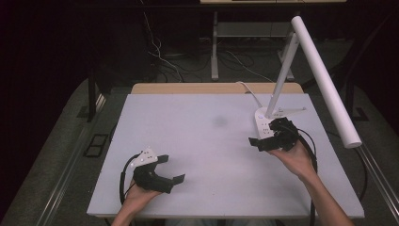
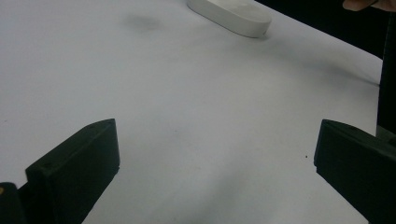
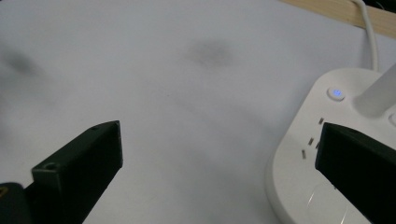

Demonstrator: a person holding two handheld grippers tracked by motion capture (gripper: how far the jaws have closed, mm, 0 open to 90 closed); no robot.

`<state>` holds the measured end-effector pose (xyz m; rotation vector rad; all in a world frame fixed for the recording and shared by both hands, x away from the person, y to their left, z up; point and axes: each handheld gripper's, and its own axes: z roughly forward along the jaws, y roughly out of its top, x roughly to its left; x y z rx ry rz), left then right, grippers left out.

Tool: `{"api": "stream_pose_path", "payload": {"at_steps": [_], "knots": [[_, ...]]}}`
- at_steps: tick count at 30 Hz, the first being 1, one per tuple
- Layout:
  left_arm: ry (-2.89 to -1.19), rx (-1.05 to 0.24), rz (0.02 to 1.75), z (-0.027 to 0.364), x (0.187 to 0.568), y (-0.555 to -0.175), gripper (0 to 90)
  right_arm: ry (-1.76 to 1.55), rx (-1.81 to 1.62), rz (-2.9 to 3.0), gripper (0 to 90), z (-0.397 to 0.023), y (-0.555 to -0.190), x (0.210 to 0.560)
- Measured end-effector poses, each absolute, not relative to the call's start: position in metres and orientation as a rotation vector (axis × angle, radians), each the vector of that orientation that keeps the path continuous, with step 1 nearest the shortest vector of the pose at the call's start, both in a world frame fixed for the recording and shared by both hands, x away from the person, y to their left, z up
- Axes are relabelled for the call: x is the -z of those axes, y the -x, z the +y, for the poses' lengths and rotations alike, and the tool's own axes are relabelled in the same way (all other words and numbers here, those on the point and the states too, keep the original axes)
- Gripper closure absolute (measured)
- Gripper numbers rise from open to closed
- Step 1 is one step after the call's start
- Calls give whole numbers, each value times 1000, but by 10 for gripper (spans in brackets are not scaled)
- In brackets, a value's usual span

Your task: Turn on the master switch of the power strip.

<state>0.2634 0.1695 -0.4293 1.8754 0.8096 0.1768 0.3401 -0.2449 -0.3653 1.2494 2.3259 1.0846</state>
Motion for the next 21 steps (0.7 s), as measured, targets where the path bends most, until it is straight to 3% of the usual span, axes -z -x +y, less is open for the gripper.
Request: {"api": "stream_pose_path", "payload": {"at_steps": [21], "knots": [[-1880, -179, 804, 169, 430, -264, 0, -1277, -1220, 2286, 2, -269, -275, 399]]}}
